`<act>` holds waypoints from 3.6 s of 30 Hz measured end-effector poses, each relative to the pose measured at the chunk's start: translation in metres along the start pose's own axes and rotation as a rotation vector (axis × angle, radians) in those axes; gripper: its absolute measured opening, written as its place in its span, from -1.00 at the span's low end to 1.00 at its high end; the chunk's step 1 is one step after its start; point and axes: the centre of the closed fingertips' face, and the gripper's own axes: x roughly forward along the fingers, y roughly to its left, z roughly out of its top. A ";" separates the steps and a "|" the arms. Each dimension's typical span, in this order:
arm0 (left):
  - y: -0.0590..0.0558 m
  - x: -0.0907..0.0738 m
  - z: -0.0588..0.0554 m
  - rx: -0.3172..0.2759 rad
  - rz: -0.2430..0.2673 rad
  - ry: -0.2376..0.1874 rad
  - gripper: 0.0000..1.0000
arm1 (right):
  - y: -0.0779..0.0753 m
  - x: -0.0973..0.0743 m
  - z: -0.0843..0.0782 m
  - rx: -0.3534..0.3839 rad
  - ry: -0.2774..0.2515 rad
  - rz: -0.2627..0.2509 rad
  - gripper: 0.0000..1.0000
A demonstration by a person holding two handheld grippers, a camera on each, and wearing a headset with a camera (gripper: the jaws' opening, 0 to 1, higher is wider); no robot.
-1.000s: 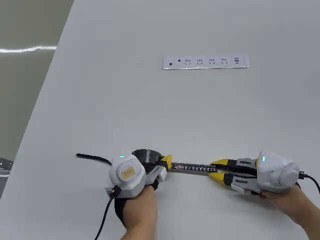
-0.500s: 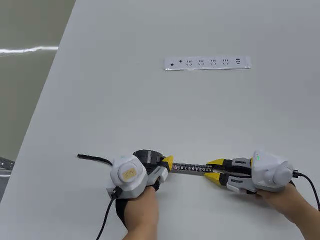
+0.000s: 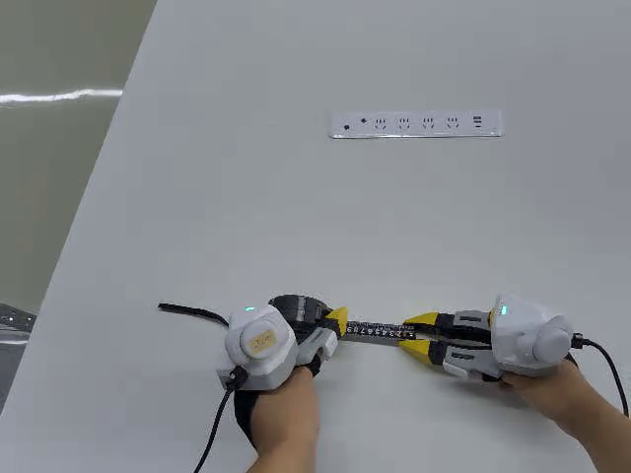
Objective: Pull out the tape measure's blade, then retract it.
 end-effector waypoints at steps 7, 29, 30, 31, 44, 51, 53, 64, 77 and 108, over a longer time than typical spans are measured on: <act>0.000 0.000 0.000 -0.001 0.000 0.001 0.41 | 0.001 0.007 0.002 -0.001 0.001 0.006 -0.73; 0.000 0.000 0.000 -0.001 0.001 0.002 0.41 | 0.006 0.029 0.009 -0.005 -0.002 0.027 -0.73; 0.000 0.000 0.000 -0.002 0.001 0.003 0.41 | 0.007 0.030 0.010 -0.004 -0.002 0.028 -0.73; 0.000 0.000 0.000 -0.002 0.001 0.002 0.41 | 0.007 0.031 0.010 -0.004 -0.002 0.029 -0.73; 0.000 0.000 0.000 -0.004 0.002 -0.001 0.41 | 0.009 0.038 0.013 -0.008 -0.002 0.034 -0.73; 0.000 0.000 0.000 -0.013 -0.001 -0.002 0.40 | 0.009 0.043 0.015 -0.004 -0.003 0.037 -0.73; 0.000 0.000 0.000 -0.015 -0.001 0.001 0.40 | 0.009 0.045 0.015 -0.005 -0.002 0.037 -0.73; 0.000 0.000 0.001 -0.027 -0.003 0.007 0.38 | 0.011 0.057 0.020 -0.004 -0.001 0.050 -0.75; 0.000 0.000 0.001 -0.037 -0.003 0.010 0.38 | 0.015 0.070 0.023 -0.025 0.003 0.075 -0.75; 0.000 -0.001 0.003 -0.051 -0.008 0.007 0.38 | 0.017 0.083 0.027 -0.054 0.009 0.103 -0.73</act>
